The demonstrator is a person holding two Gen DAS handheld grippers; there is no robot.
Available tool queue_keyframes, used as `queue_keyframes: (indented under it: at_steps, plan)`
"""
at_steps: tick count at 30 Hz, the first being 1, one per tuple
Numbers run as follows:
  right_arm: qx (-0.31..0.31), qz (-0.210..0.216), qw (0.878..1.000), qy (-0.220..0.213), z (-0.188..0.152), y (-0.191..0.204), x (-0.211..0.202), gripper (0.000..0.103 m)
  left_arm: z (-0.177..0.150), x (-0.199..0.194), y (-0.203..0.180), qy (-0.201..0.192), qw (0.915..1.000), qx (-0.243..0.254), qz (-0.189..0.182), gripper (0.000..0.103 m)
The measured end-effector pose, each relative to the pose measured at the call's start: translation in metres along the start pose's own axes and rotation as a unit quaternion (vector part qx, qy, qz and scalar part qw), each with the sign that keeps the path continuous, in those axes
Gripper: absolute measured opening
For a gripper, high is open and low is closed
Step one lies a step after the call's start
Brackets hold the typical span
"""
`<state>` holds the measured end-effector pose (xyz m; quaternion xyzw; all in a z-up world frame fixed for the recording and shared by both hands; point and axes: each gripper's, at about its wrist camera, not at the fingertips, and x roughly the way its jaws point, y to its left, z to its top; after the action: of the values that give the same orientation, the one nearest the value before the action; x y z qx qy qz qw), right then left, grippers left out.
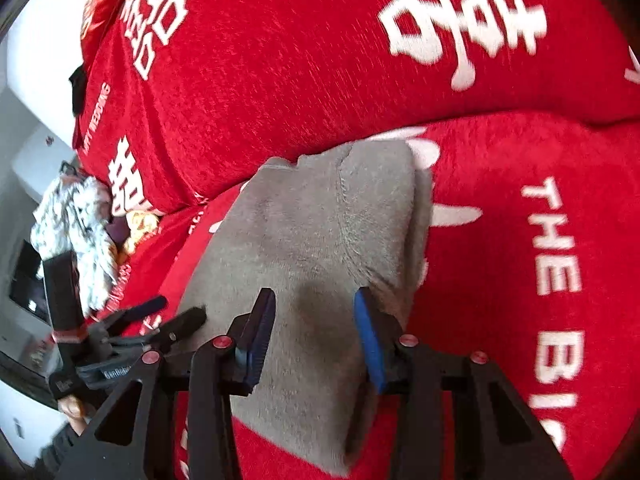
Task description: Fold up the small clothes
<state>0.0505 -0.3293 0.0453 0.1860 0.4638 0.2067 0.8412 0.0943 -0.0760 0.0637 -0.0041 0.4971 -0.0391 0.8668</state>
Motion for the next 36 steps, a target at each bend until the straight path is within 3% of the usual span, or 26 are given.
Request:
queue_keyframes:
  at_steps: [1,2,4,9,17,23,28,31,33,36]
  plan:
    - [-0.004,-0.012,1.000,-0.012,0.000,0.000,-0.009,0.067,0.002,-0.004,-0.001,-0.003,1.0000,0.004,-0.005,0.103]
    - [-0.004,-0.033,0.999,-0.029,0.001,-0.001,-0.017,0.083,0.003,-0.008,-0.002,-0.007,0.9999,0.008,-0.013,0.103]
    - [0.001,-0.051,0.998,-0.048,0.003,-0.007,-0.028,0.084,0.008,-0.009,-0.002,-0.008,0.9997,0.013,-0.021,0.103]
    - [0.042,-0.058,0.997,-0.023,0.012,-0.028,-0.022,0.084,0.025,0.009,0.000,0.017,0.9992,0.010,-0.035,0.103]
    - [0.089,-0.021,0.995,0.029,0.015,-0.037,0.026,0.084,0.038,0.031,-0.003,0.045,0.9965,0.003,-0.071,0.103]
    - [0.097,-0.005,0.992,0.080,0.017,-0.035,0.067,0.084,0.042,0.051,-0.009,0.079,0.9902,0.000,-0.115,0.103]
    - [0.070,-0.017,0.995,0.070,0.022,-0.026,0.077,0.084,0.044,0.067,-0.010,0.104,0.9826,-0.019,-0.153,0.103]
    - [0.051,-0.021,0.996,0.076,0.024,-0.021,0.082,0.078,0.043,0.073,-0.010,0.118,0.9773,-0.024,-0.174,0.103]
    - [0.047,-0.018,0.996,0.080,0.025,-0.020,0.084,0.069,0.043,0.076,-0.012,0.122,0.9744,-0.023,-0.188,0.092]
    - [0.045,-0.013,0.995,0.086,0.028,-0.019,0.086,0.060,0.044,0.073,-0.018,0.115,0.9764,-0.010,-0.183,0.086]
